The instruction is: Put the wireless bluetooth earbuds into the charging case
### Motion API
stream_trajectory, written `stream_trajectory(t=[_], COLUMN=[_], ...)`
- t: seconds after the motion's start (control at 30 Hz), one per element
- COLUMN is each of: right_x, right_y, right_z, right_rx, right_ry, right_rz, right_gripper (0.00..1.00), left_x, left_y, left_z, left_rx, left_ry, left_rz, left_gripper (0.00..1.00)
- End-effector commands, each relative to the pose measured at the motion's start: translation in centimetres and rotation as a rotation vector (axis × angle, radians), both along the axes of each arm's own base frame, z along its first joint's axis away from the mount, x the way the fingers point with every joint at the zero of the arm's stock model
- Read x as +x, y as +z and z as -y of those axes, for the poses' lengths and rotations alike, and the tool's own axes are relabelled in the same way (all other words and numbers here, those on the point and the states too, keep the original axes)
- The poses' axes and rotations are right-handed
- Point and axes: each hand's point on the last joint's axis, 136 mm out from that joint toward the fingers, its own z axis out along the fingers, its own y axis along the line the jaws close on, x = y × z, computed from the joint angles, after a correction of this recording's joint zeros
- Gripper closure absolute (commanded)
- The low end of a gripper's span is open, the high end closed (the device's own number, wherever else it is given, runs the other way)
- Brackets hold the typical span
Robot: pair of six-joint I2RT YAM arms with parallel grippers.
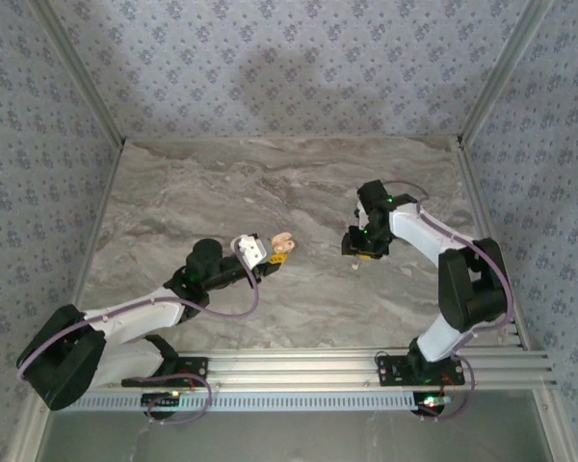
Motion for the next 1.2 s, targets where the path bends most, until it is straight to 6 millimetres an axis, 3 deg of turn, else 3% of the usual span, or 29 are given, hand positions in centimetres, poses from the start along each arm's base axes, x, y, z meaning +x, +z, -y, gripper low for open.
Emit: stream_trajectory(t=[0.0, 0.2, 0.3, 0.57, 0.67, 0.73, 1.0, 1.17], right_x=[1.3, 1.3, 2.0, -0.1, -0.4, -1.8, -3.8, -2.1], right_y=[-0.7, -3.0, -3.1, -3.4, -3.0, -3.7, -2.7, -0.8], right_z=[-0.4, -1.1, -1.1, 1.5, 1.3, 1.4, -0.3, 0.5], right_rx=[-0.001, 0.003, -0.013, -0.140, -0.126, -0.120, -0.015, -0.085], right_ry=[0.058, 0.099, 0.111, 0.115, 0.128, 0.134, 0.139, 0.141], right_rz=[-0.005, -0.068, -0.068, -0.130, -0.128, -0.167, -0.197, -0.113], right_gripper=[0.54, 0.53, 0.52, 0.51, 0.51, 0.51, 0.54, 0.53], left_x=[0.3, 0.4, 0.5, 0.6, 0.6, 0.7, 0.5, 0.5], left_y=[1.2, 1.1, 1.0, 0.8, 0.8, 0.7, 0.9, 0.9], left_z=[-0.2, -0.3, -0.3, -0.2, -0.1, -0.1, -0.1, -0.1], left_rx=[-0.012, -0.003, 0.001, 0.003, 0.001, 0.002, 0.000, -0.001], left_ry=[0.013, 0.020, 0.022, 0.022, 0.021, 0.022, 0.017, 0.016], left_rz=[0.047, 0.048, 0.046, 0.039, 0.036, 0.033, 0.033, 0.034], left_gripper=[0.87, 0.87, 0.87, 0.87, 0.87, 0.87, 0.87, 0.87])
